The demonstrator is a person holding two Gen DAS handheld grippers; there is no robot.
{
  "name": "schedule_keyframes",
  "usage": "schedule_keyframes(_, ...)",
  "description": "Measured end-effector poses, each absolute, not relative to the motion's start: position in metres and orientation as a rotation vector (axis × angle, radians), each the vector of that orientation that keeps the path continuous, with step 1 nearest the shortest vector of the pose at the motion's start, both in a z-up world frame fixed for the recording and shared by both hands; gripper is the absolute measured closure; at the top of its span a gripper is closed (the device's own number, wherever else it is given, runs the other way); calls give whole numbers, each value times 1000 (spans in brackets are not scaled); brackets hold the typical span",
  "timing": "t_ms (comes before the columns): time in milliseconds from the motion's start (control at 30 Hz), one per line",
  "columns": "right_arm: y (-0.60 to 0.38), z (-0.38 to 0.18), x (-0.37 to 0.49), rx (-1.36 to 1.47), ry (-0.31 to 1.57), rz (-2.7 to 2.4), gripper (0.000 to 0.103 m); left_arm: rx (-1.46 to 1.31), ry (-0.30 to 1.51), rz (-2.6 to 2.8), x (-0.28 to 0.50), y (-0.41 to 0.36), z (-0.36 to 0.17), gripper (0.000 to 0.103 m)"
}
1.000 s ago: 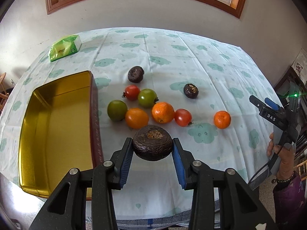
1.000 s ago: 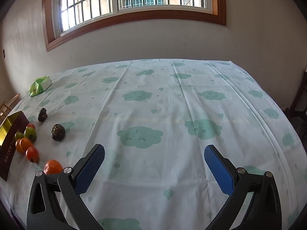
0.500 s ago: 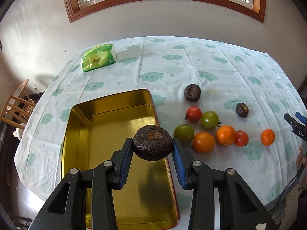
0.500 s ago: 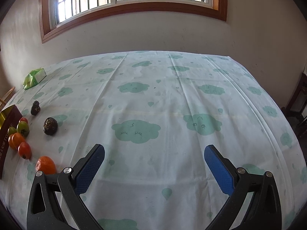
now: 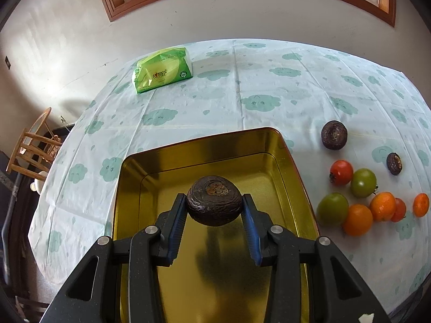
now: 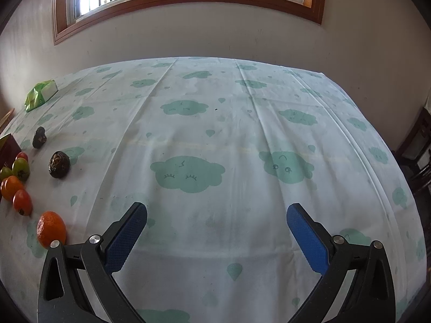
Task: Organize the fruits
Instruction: 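Carry the held dark passion fruit over the gold tray with the left gripper, then open the left gripper to drop the passion fruit into the tray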
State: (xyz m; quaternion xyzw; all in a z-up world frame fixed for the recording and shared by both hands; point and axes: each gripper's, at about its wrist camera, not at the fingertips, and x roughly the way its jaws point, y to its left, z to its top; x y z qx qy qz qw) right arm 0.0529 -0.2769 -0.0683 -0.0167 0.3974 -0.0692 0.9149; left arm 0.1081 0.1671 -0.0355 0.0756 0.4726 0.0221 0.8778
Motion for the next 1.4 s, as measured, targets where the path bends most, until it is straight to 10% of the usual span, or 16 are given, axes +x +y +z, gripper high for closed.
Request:
schedule_keyframes(800, -271, -76, 61, -50, 885, -144, 0, 181, 1021, 146, 156, 202, -61, 62)
schedule_keyframes(1167, -272, -65, 49, -49, 797, -109, 0, 96, 875, 97, 96, 183, -9, 38)
schedule_keyframes(1400, -234, -53, 20, 2, 740, 125, 20, -11, 832, -82, 20, 145, 9, 35)
